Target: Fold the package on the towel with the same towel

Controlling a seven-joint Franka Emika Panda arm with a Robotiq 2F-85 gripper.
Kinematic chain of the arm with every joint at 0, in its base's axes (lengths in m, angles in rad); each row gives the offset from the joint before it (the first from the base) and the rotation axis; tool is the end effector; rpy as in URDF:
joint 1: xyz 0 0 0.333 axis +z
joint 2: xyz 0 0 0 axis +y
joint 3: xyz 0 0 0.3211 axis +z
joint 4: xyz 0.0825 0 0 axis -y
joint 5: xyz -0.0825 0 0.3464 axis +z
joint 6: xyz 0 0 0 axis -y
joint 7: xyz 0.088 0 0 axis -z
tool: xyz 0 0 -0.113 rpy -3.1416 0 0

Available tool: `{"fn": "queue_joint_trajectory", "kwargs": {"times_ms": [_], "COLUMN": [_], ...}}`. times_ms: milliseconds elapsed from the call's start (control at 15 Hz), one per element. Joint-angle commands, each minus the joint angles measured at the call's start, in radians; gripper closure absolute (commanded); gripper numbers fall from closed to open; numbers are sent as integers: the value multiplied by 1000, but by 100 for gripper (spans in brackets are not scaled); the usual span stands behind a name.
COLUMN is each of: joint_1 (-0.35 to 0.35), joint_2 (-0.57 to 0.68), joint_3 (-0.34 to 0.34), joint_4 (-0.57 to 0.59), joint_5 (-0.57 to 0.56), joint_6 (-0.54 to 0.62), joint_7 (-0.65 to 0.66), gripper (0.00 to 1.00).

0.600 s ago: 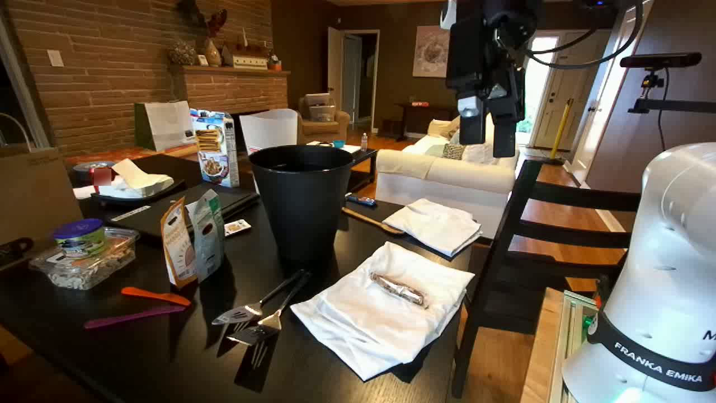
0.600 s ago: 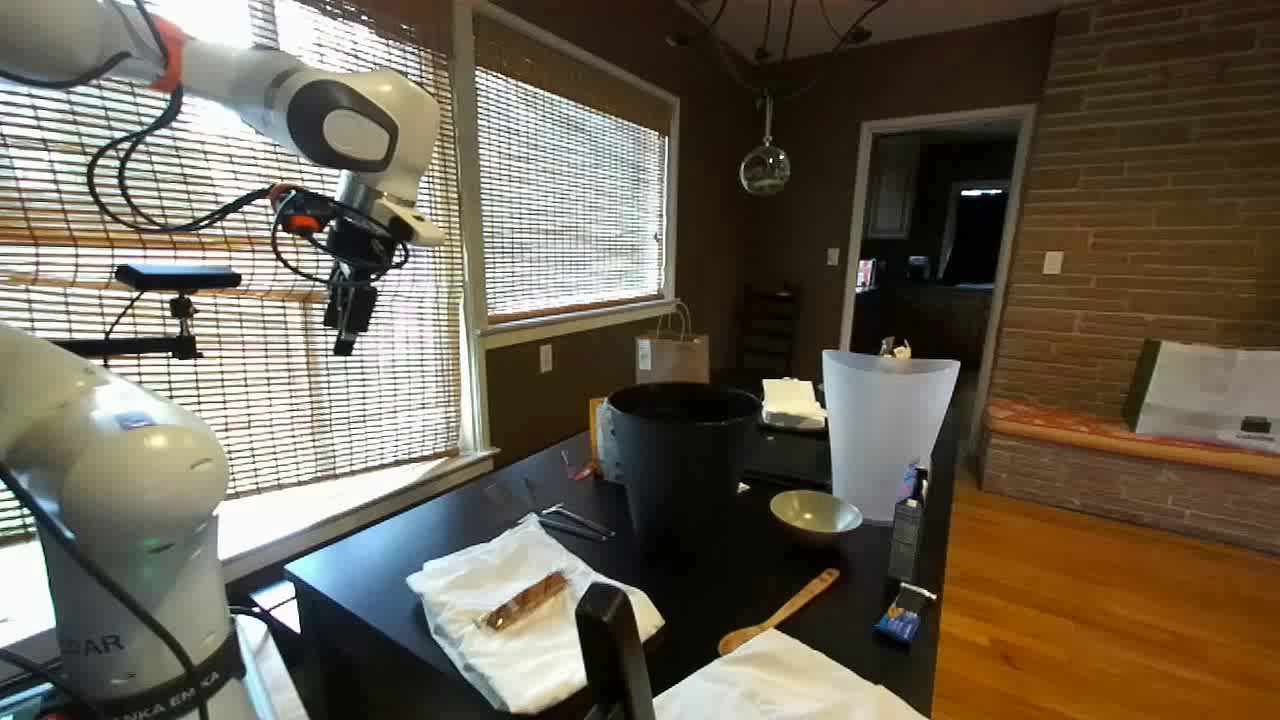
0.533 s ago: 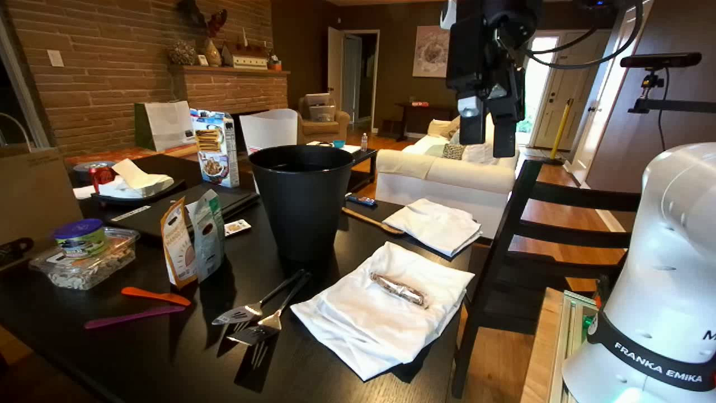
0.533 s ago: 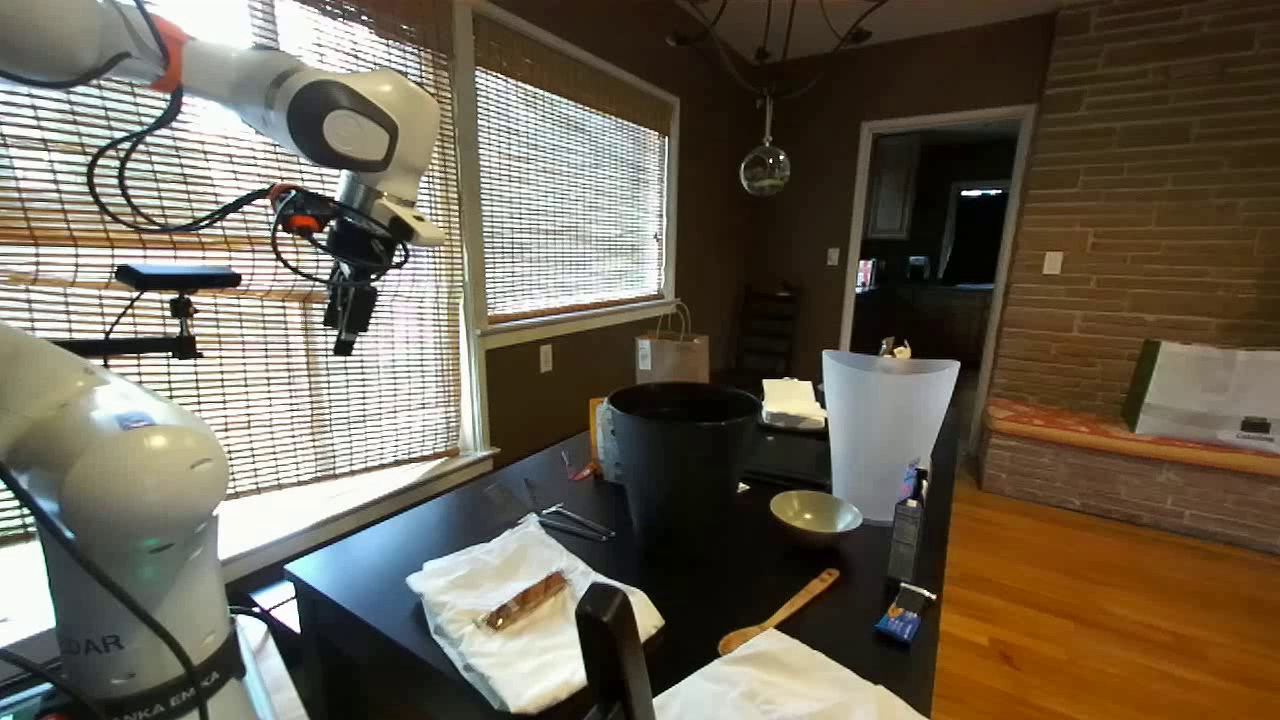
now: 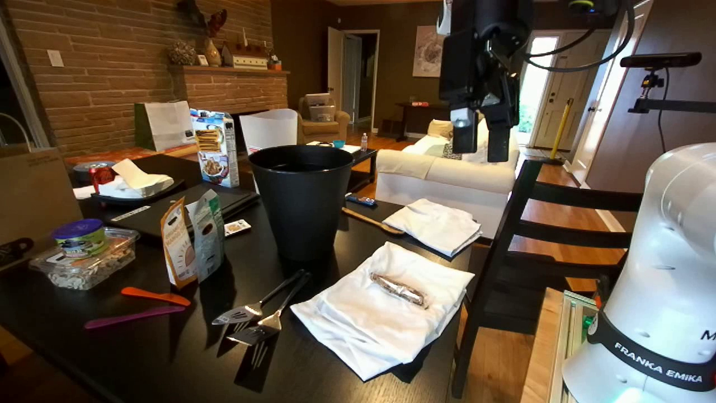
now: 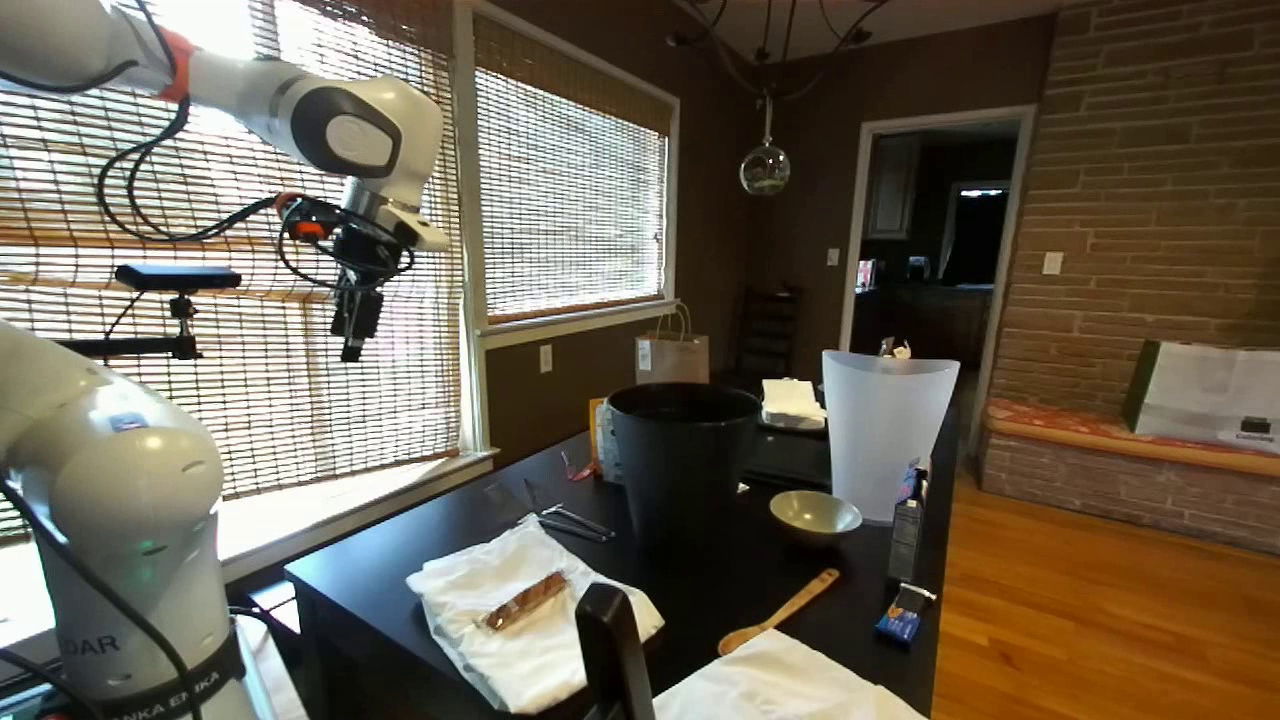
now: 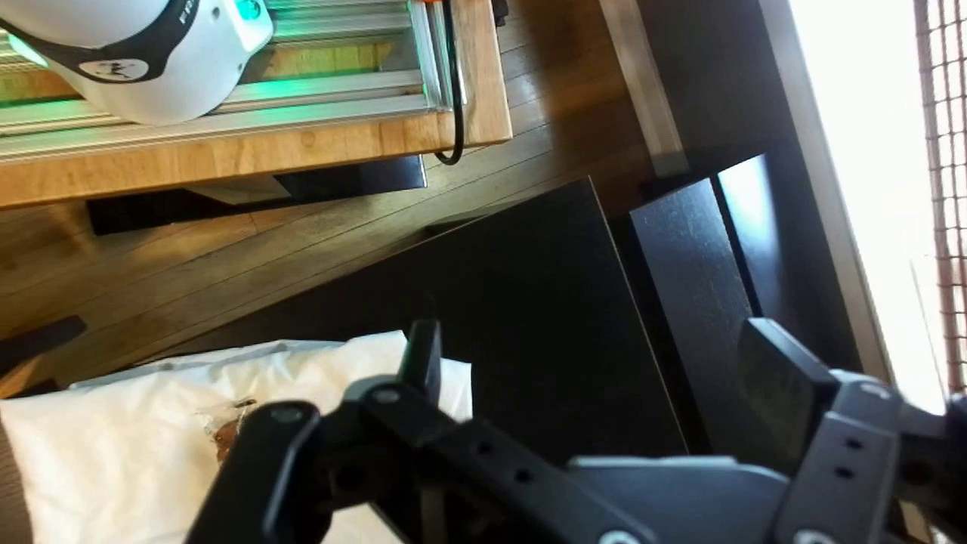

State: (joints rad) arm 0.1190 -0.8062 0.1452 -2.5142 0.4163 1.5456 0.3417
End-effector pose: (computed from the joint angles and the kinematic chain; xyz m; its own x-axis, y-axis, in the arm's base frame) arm 0.2301 0.1202 0.5259 0.9591 -0.1191 -0.2568 -0.1803 -0.9564 -0.2298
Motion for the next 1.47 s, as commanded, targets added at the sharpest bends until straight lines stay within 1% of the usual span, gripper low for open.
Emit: {"fn": "queue_joint_trajectory", "kwargs": {"times_ms": [0, 267, 467, 600, 667, 733, 800, 1000, 1267, 1400], "joint_1": [-50, -46, -39, -36, -34, -24, -9, -5, -4, 0], "joint_2": [77, 189, 280, 353, 389, 425, 359, 423, 428, 484], "joint_3": [55, 120, 154, 168, 172, 169, 137, 140, 140, 145], "joint_4": [-23, -119, -187, -215, -224, -225, -225, -231, -229, -230], "joint_5": [-61, -196, -286, -335, -350, -347, -329, -335, -334, -338], "joint_6": [94, 313, 524, 641, 682, 693, 644, 683, 684, 755], "joint_7": [-50, -90, -52, -24, -8, 0, -26, -17, -17, -31], "gripper": [0, 0, 0, 0, 0, 0, 0, 0, 0, 0]}}
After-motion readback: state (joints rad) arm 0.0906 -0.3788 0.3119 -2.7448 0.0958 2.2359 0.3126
